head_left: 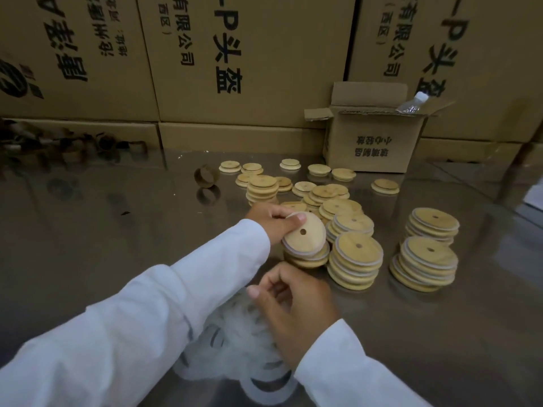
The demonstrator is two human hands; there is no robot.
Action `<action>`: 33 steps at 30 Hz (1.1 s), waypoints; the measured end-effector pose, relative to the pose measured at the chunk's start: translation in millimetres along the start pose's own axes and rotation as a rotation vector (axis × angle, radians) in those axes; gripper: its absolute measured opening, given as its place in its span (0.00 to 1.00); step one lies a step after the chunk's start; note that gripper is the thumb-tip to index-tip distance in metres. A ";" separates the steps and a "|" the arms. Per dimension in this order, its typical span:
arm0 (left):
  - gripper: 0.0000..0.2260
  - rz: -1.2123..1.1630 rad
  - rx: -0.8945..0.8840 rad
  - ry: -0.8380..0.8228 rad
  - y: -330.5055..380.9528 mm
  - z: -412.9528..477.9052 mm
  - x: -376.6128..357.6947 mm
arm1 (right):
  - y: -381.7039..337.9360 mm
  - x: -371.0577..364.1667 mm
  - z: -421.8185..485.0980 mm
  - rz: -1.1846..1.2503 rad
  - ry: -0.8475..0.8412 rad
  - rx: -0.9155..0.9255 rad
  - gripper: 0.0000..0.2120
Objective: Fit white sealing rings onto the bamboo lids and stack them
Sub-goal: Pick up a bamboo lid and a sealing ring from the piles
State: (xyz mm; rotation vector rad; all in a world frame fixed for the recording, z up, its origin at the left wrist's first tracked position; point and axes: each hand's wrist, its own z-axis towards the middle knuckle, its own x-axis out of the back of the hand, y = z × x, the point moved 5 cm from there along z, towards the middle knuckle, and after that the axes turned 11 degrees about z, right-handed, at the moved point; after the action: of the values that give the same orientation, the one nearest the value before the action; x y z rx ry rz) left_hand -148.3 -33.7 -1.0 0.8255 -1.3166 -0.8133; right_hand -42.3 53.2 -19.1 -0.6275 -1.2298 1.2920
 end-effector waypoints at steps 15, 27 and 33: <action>0.22 0.242 0.016 0.286 -5.2 87.9 63.2 | 8.8 -8.7 4.7 -0.140 -0.037 0.121 0.06; 0.26 0.623 -0.002 0.155 -21.6 109.1 48.8 | 10.7 -9.5 6.6 -0.137 -0.075 0.082 0.08; 0.29 0.495 -0.143 0.236 -10.6 74.0 63.8 | 10.2 -0.3 6.8 -0.089 0.000 0.034 0.08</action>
State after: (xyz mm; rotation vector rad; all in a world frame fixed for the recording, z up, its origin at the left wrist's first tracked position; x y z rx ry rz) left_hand -217.3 -98.3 25.6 0.4363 -1.1673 -0.3976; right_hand -52.2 53.5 -26.4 -0.5422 -1.2198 1.2362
